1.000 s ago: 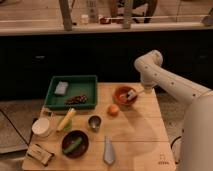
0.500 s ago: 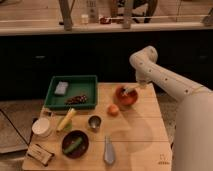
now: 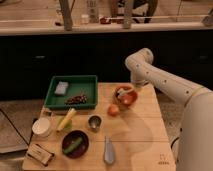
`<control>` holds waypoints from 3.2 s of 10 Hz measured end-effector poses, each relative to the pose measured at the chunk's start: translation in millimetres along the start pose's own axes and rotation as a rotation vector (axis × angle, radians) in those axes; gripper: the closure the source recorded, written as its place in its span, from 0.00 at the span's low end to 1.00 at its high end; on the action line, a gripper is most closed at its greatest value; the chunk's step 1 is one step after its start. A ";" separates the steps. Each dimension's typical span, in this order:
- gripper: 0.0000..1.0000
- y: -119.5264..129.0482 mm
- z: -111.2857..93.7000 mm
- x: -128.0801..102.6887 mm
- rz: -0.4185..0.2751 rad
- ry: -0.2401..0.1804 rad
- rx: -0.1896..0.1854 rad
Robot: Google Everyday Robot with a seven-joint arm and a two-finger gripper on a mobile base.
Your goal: Wipe red bowl with brush
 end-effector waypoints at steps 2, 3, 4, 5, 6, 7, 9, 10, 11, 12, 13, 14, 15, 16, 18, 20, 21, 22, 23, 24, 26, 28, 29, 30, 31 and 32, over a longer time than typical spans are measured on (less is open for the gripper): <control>1.00 3.1 -0.6 24.7 0.022 0.016 0.006; 1.00 -1.1 -0.5 38.9 0.055 0.035 0.016; 1.00 -8.5 1.1 49.3 0.091 0.050 0.025; 1.00 -19.1 3.8 47.6 0.105 0.054 0.030; 1.00 -30.0 5.8 37.4 0.107 0.047 0.037; 1.00 -33.2 6.7 29.9 0.104 0.042 0.039; 1.00 -37.8 7.7 12.4 0.086 0.027 0.042; 1.00 -34.0 8.4 4.0 0.047 0.014 0.038; 1.00 -28.1 7.4 -3.5 0.023 0.007 0.033; 1.00 -18.0 5.1 -13.6 -0.004 -0.001 0.026; 1.00 -9.5 3.7 -17.2 -0.017 -0.008 0.020; 1.00 -2.5 2.8 -15.6 -0.020 -0.015 0.014; 1.00 6.8 1.0 -8.5 -0.023 -0.020 0.008; 1.00 19.9 -1.5 5.4 -0.028 -0.021 0.002; 1.00 35.8 -5.0 27.6 -0.022 0.001 -0.004; 1.00 32.8 -9.1 33.5 -0.004 0.023 0.002; 1.00 26.2 -10.0 38.1 0.011 0.032 0.006; 1.00 14.1 -10.1 38.7 0.025 0.040 0.012; 1.00 -2.6 -9.2 34.5 0.035 0.041 0.023; 1.00 -15.1 -7.9 33.8 0.047 0.044 0.028; 1.00 -32.6 -4.8 28.9 0.063 0.041 0.027; 1.00 -33.5 -3.9 16.2 0.043 0.035 0.020; 1.00 -30.9 -1.7 8.1 0.017 0.029 0.013; 1.00 -21.7 -0.4 -1.7 -0.013 0.024 0.003; 1.00 -16.2 -0.8 -6.2 -0.032 0.017 0.003; 1.00 -5.0 -1.5 -6.8 -0.056 0.011 0.001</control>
